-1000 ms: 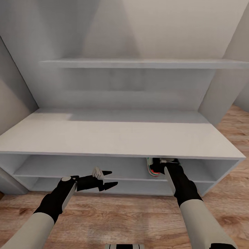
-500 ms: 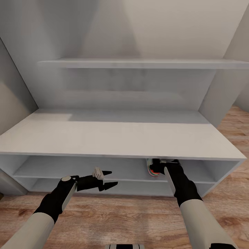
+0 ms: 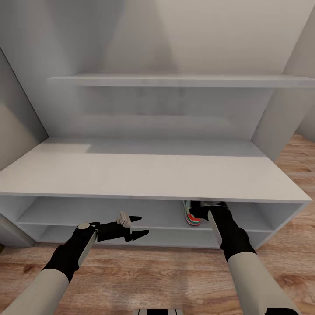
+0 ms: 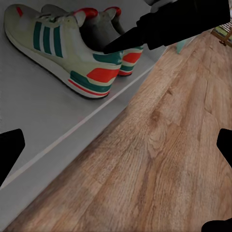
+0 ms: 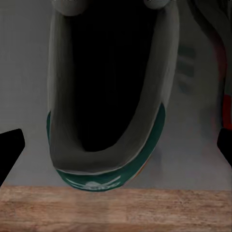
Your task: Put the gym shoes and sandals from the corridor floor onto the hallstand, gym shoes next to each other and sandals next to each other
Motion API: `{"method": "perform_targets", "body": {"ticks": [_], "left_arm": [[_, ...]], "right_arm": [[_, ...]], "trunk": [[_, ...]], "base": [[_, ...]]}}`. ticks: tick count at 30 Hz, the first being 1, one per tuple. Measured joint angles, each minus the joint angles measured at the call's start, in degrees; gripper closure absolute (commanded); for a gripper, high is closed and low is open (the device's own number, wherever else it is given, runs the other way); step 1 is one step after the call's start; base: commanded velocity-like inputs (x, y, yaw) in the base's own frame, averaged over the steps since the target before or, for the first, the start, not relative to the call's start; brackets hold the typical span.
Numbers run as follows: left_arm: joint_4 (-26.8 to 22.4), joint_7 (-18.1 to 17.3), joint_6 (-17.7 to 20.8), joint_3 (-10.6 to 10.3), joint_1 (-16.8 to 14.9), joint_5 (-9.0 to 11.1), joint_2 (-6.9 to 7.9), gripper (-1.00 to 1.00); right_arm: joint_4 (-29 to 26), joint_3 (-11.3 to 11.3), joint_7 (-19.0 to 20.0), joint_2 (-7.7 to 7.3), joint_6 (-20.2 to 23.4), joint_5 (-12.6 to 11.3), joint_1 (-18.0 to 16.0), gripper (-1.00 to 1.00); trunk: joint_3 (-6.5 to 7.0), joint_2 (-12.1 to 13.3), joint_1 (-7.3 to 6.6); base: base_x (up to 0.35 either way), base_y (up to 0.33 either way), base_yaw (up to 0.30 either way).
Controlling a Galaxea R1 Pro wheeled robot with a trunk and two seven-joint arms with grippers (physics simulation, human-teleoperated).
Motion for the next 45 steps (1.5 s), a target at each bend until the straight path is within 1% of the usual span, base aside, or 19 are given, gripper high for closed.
{"method": "perform_targets", "body": {"ticks": [6, 30, 45], "left_arm": [[0.0, 0.0, -0.1, 0.0, 0.0, 0.0, 0.00, -1.00], [0.0, 0.0, 0.0, 0.0, 0.0, 0.0, 0.09, -1.00], [0.0, 0.2, 0.0, 0.0, 0.0, -0.1, 0.10, -1.00]], "right_arm": [[0.0, 0.0, 0.0, -0.02, 0.0, 0.0, 0.0, -1.00], [0.0, 0.2, 0.2, 0.05, 0.0, 0.1, 0.1, -1.00], [-0.3, 0.3, 0.2, 0.07, 0.1, 0.1, 0.7, -1.00]], "trunk": [[0.00, 0.0, 0.02], [0.00, 0.0, 0.03], [0.00, 0.0, 0.00]], "base": [[-0.117, 0.000, 0.000], [-0.328, 0.000, 0.000], [-0.037, 0.000, 0.000]]}}
